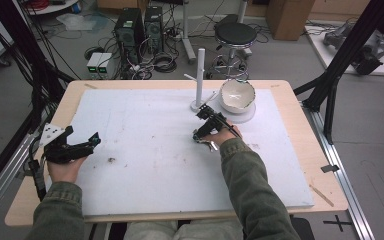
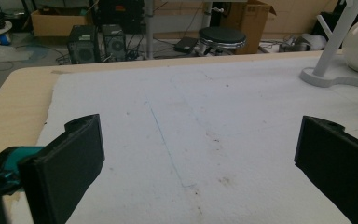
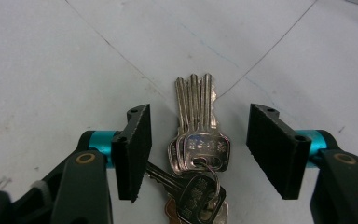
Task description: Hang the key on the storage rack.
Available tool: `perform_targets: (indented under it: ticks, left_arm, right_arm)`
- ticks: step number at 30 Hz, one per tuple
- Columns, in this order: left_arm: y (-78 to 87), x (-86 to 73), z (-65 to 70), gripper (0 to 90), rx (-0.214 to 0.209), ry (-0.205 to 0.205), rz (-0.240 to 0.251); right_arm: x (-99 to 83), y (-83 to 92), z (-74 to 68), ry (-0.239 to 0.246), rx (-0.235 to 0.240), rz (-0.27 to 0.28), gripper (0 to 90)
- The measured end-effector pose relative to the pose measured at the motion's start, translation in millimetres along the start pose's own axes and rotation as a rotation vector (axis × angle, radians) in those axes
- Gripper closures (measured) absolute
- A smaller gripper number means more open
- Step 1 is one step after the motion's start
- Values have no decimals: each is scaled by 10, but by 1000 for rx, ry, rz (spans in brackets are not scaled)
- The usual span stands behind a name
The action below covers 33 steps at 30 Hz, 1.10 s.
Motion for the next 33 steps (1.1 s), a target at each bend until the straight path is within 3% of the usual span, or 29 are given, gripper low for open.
perform_targets:
  ticks: [5, 13, 24, 25, 26, 28, 33]
  left_arm:
    - [3, 1, 3, 19, 0, -2, 4]
    - [0, 0, 4, 19, 2, -5, 2]
    - [1, 0, 4, 19, 2, -4, 2]
    - [0, 0, 5, 19, 2, -2, 3]
    - [1, 0, 5, 19, 2, -2, 3]
    - [1, 0, 4, 19, 1, -2, 3]
    - [1, 0, 4, 19, 1, -3, 1]
  right_arm:
    - [-7, 26, -19, -9, -51, -16, 661]
    - [-34, 58, -39, -22, -52, -31, 673]
    - [-93, 243, -15, -39, -37, 28, 676]
    - [-101, 266, -10, -43, -28, 34, 689]
    - [-112, 292, -1, -39, -25, 54, 865]
    - [-128, 347, 17, -64, -13, 100, 866]
    - [-184, 398, 58, -77, -14, 95, 869]
Point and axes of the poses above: each handheld gripper's, and its own axes: y roughly backward along the jaws, x roughly out of its top, z roughly to its right, the point moved 1 cm from there along -y, roughly forward along the jaws, and after that the axes turned 6 degrees about -z, right-handed, at the moved point
